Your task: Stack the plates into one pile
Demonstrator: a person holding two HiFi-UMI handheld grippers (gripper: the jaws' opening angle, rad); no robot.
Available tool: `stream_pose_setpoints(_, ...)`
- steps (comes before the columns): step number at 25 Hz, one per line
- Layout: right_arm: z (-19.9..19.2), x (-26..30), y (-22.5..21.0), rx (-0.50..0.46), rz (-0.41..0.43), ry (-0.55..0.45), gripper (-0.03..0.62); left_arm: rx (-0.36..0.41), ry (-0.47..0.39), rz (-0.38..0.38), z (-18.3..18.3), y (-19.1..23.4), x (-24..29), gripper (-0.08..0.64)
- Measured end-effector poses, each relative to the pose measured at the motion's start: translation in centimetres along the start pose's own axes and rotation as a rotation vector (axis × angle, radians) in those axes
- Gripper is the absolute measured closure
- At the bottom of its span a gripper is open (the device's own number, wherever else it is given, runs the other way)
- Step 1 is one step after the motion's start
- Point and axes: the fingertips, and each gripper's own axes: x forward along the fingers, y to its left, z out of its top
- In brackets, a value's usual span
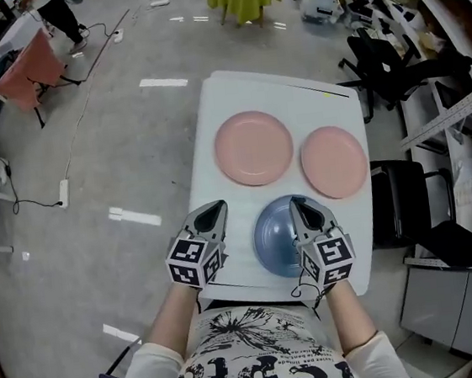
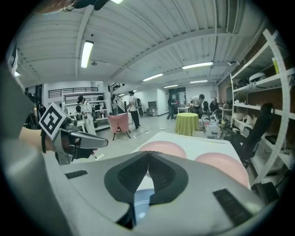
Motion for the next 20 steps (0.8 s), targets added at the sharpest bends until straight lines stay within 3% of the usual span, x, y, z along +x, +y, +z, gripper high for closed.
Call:
stream_pose_setpoints(9, 1.1, 7.6, -6.6, -0.058, 0.023, 0.112, 0.586, 0.006, 0.081, 0.047, 0.8, 2.9, 7.1, 0.555)
stream_pose_setpoints(13, 0.6, 10.8, -8.6, -0.089, 0.057, 0.186, 0.515, -0.034, 0.113, 0.076, 0.9, 4.7, 9.2, 0.554)
stream_pose_setpoints(16, 0.3, 13.3, -10.2, -0.118, 0.087, 0.243, 0.489, -0.027, 0.146, 0.088, 0.5, 5.7, 10.7, 0.439)
stream_pose_setpoints(20, -0.4, 16.5, -12.3, -0.118, 0.107, 0.308, 0.459, -0.073, 0.189, 0.123, -0.5, 7.6, 12.8, 0.436)
